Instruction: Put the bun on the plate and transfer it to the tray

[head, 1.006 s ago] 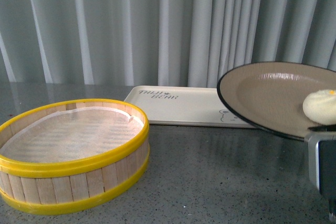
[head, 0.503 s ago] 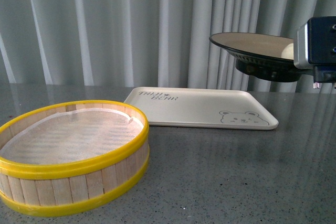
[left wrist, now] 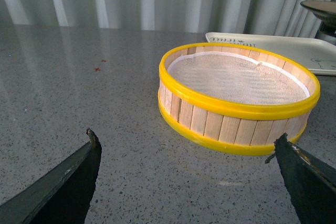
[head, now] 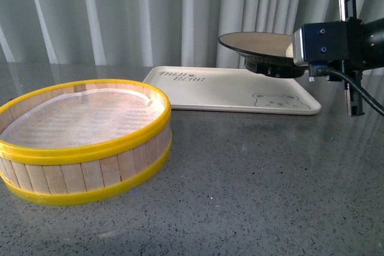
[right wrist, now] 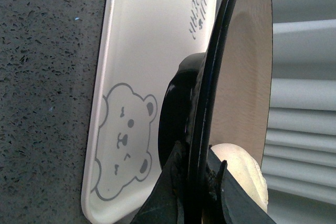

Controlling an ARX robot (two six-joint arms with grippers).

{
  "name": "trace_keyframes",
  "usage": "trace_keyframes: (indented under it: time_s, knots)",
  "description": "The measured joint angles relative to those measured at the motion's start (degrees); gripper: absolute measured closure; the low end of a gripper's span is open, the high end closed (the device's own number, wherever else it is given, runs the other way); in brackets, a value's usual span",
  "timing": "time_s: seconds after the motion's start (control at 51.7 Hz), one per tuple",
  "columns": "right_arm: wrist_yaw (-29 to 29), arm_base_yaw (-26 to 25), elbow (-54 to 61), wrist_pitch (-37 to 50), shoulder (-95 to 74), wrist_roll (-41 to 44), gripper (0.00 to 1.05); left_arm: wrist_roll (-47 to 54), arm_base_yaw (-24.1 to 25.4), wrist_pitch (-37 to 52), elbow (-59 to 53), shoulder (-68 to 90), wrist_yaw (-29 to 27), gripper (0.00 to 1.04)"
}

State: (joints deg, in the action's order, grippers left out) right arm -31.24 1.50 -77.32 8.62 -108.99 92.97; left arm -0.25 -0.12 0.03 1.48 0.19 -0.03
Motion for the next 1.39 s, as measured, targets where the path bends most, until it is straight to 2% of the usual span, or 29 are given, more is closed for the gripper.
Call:
trace_keyframes:
  time_s: [0.31, 0.774, 1.394]
  knots:
    - [-2.8, -1.29, -7.48, -2.91, -8.31, 3.85, 1.02, 0.02, 0.0, 0.0, 0.0, 0.0, 0.0, 0.07]
    - [-3.23, -2.36, -19.74, -9.18, -17.57, 6.88, 1.02, 0.0, 0.0, 0.0, 0.0, 0.0, 0.0, 0.07]
    - [-3.1, 1.53, -27.98, -9.92, -24.13, 5.99, 1.02, 0.02, 0.0, 0.0, 0.0, 0.0, 0.0, 0.07]
